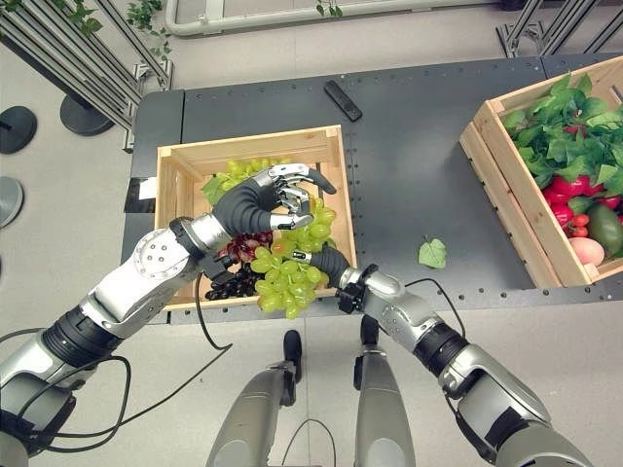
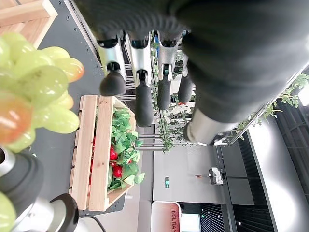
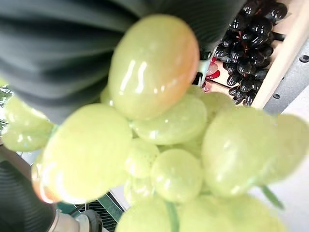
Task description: Pick up the fruits from the basket on one side to the basket on the other side
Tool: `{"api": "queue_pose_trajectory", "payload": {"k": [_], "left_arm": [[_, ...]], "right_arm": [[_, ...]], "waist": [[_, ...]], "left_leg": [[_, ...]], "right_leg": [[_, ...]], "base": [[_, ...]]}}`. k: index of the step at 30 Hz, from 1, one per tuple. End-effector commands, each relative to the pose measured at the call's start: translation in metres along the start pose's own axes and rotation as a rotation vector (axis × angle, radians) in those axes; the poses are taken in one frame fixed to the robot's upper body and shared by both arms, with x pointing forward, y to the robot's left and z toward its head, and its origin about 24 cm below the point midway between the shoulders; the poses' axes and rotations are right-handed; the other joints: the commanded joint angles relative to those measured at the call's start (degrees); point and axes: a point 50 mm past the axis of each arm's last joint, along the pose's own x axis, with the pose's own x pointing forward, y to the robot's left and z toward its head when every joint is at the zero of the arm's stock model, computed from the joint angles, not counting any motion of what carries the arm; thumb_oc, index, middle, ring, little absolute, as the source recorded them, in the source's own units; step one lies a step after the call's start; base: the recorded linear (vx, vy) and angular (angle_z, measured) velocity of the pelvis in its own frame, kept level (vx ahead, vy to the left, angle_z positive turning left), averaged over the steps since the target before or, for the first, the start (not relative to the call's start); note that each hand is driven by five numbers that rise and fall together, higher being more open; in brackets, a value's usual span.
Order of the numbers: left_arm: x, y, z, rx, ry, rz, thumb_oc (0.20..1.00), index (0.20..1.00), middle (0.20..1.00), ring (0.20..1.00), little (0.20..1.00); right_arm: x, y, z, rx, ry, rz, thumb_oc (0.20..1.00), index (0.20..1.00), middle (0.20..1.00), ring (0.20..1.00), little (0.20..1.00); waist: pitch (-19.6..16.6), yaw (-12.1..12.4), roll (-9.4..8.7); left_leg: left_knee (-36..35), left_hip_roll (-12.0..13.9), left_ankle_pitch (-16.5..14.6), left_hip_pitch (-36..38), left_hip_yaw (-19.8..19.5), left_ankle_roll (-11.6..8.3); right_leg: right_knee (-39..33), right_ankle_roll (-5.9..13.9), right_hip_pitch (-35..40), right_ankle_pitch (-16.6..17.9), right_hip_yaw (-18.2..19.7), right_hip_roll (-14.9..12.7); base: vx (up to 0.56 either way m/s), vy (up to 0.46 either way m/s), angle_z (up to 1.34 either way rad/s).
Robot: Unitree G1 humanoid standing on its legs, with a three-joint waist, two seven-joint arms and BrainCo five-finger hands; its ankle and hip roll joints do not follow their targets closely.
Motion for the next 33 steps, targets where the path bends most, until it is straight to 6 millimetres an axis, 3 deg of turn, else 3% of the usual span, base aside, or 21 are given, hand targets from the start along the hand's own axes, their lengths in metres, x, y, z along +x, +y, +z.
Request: {"api": "queue_pose_trajectory", "payload": {"k": [1,2,3,4,11,17,22,23,24,33], "left_arm": [[-0.004,0.003,0.021,-0.003,-0.155,0.044,0.200,0.200,0.200,0.200,0.200],[-0.005,0.003,0.021,-0.004,-0.154,0.051,0.200,0.200,0.200,0.200,0.200],[-0.007,0.004,0.020,-0.005,-0.151,0.063,0.680,0.680,0.680,0.680,0.680],[-0.009,0.006,0.018,-0.002,-0.145,0.085,1.000,1.000,1.000,1.000,1.000],[-0.025,0.014,0.015,-0.014,-0.135,0.168,1.000,1.000,1.000,1.000,1.000],[-0.053,0.031,0.010,0.002,-0.109,0.305,1.000,1.000,1.000,1.000,1.000],[-0.097,0.046,-0.014,0.005,0.007,0.497,1.000,1.000,1.000,1.000,1.000],[-0.097,0.046,-0.013,0.005,0.008,0.498,1.000,1.000,1.000,1.000,1.000],[-0.114,0.048,-0.026,-0.005,0.071,0.556,1.000,1.000,1.000,1.000,1.000],[-0.181,0.029,-0.086,-0.001,0.432,0.713,1.000,1.000,1.000,1.000,1.000]], "right_arm": [[0.011,0.016,0.019,0.074,-0.172,0.063,0.200,0.200,0.200,0.200,0.200],[0.010,0.015,0.018,0.080,-0.178,0.053,0.200,0.200,0.200,0.200,0.200],[0.009,0.014,0.017,0.092,-0.185,0.044,0.200,0.200,0.200,0.200,0.200],[0.008,0.012,0.017,0.097,-0.195,0.030,0.200,0.200,0.200,0.200,0.200],[-0.003,0.005,0.016,0.143,-0.247,-0.030,0.200,0.200,0.200,0.200,0.200],[-0.027,-0.012,0.017,0.120,-0.281,-0.116,0.200,0.200,0.200,0.200,0.200],[-0.072,-0.037,0.028,0.047,-0.344,-0.258,0.200,0.200,0.200,0.200,0.200],[-0.072,-0.037,0.028,0.047,-0.344,-0.258,0.200,0.200,0.200,0.200,0.200],[-0.089,-0.044,0.031,0.007,-0.348,-0.310,0.200,0.200,0.200,0.200,0.200],[-0.162,-0.065,0.040,-0.098,-0.409,-0.559,0.200,0.200,0.200,0.200,0.200]], "waist": [[-2.5,0.1,-0.28],[-2.6,0.1,-0.29],[-2.7,0.1,-0.30],[-2.7,0.1,-0.29],[-3.3,0.2,-0.39],[-4.1,0.3,-0.75],[-4.6,0.2,-1.25],[-4.7,0.2,-1.25],[-4.8,0.1,-1.39],[-5.6,-1.2,-2.22]], "left_leg": [[-3.9,-2.2,3.4,-0.6,0.2,2.62],[-3.9,-2.3,3.4,-0.5,0.2,2.62],[-3.9,-2.2,3.3,-0.5,0.2,2.62],[-3.8,-2.2,3.3,-0.5,0.2,2.62],[-3.8,-2.3,3.1,-0.1,0.0,2.66],[-4.3,-2.6,3.0,0.9,-0.3,2.66],[-4.0,-2.7,1.9,2.4,-0.5,2.73],[-4.2,-2.7,2.3,2.3,-0.5,2.73],[-3.9,-2.8,1.9,2.8,-0.5,2.77],[-4.8,-2.9,0.3,7.3,0.2,3.16]], "right_leg": [[-2.0,1.96,1.3,0.6,-0.6,1.8],[-2.1,1.97,1.3,0.7,-0.6,1.8],[-2.1,1.99,1.4,0.7,-0.6,1.8],[-2.0,1.97,1.3,0.7,-0.6,1.8],[-1.8,2.06,1.8,0.5,-0.8,1.6],[-2.2,2.34,3.0,0.4,-1.0,1.3],[-2.2,2.71,4.7,-0.1,-1.4,0.8],[-2.5,2.71,4.5,0.3,-1.5,0.8],[-2.6,2.84,5.4,0.2,-1.5,0.6],[-3.9,3.86,9.7,-0.2,-1.6,0.2]], "base": [[0.00,0.000,0.00],[0.00,0.000,0.00],[0.00,0.000,0.00],[0.00,0.000,0.00],[0.00,0.000,0.00],[0.00,0.002,0.01],[0.04,0.022,0.05],[0.06,0.033,0.04],[0.05,0.047,0.06],[0.07,0.061,0.00]]}}
